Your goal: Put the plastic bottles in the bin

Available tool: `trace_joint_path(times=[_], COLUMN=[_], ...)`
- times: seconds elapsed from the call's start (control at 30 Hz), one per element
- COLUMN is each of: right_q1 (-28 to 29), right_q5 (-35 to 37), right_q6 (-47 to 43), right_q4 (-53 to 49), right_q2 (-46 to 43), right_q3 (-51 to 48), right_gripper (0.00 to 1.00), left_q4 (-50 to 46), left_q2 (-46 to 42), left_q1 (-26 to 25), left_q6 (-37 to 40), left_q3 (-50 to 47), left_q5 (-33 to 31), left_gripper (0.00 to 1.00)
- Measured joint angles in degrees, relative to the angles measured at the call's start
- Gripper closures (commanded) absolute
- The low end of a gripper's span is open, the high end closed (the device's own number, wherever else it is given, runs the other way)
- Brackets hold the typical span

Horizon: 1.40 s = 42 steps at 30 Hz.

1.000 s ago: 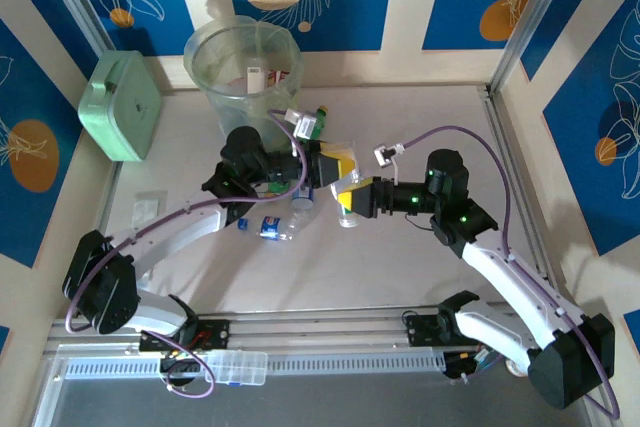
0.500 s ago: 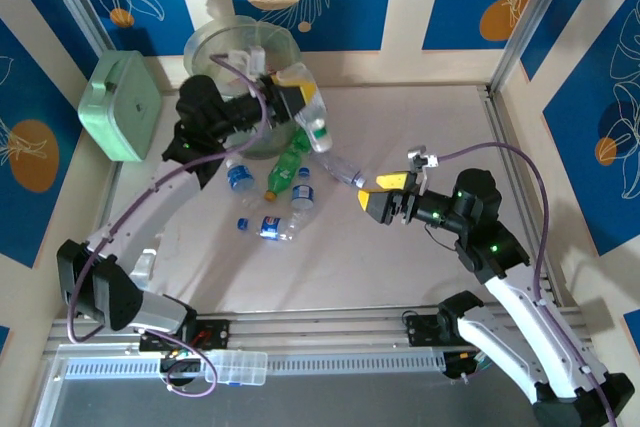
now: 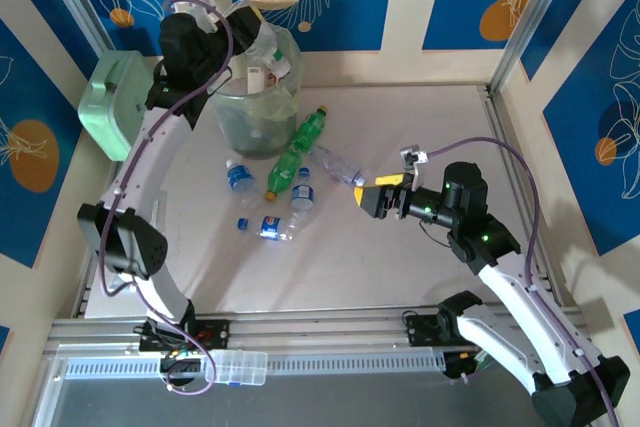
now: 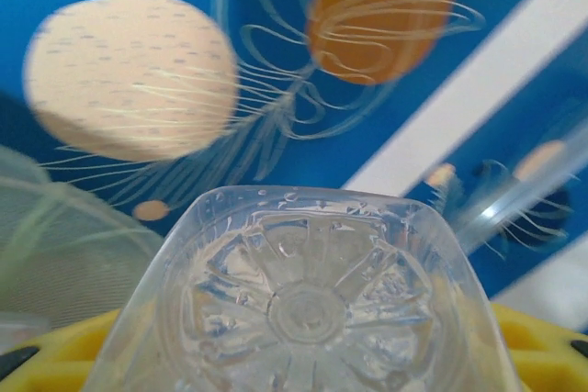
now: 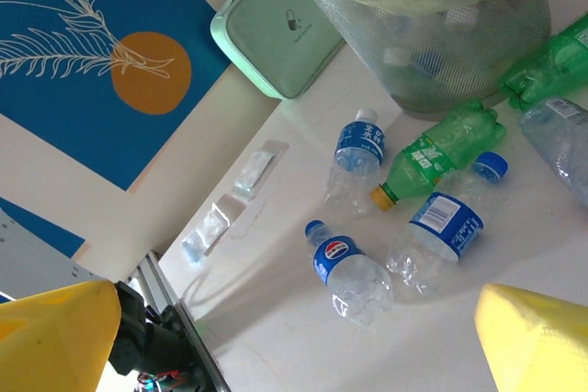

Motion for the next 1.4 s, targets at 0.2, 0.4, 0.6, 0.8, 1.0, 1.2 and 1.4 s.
trace_joint_path(times=[0.2, 0.4, 0.6, 0.8, 1.0, 1.2, 1.4], right_q1=[0.07, 0.46, 1.36, 1.97, 2.71, 2.71, 2.71], right_q5=[0.61, 1.46, 2.45, 4.00, 6.19, 7.50, 8.37], right_q6=[0.31, 0.28, 0.28, 0.28, 0.22, 0.22, -0.24], right_q4=[0.04, 0.02, 0.04, 0.02, -0.15, -0.68, -1.31], right_q2=[0.66, 1.86, 3.87, 6.01, 7.58, 8.44, 8.55], right_q3=[0.00, 0.00, 0.00, 0.00, 0.00, 0.00, 0.00], right_gripper=[0.01, 0.01, 0.02, 0.02, 0.01, 0.02, 0.01], left_q4=[-13.81, -30.45, -38.82, -42.56, -44.72, -45.35, -44.76], left_q2=[8.20, 18.08, 20.02, 23.74, 27.28, 29.86, 30.08], left_q1=[2.86, 3.52, 3.39, 3.39, 2.47, 1.66, 1.60], left_q6=[-4.24, -1.09, 5.86, 10.54, 12.79, 13.90, 14.38], left_q3=[12.39, 30.23, 32.44, 33.46, 33.75, 36.74, 37.00], left_q5=[-6.86, -14.03, -22.64, -25.70, -26.12, -25.90, -24.55], left_gripper=[1.00, 1.00, 1.00, 0.94, 0.88, 0.60, 0.24])
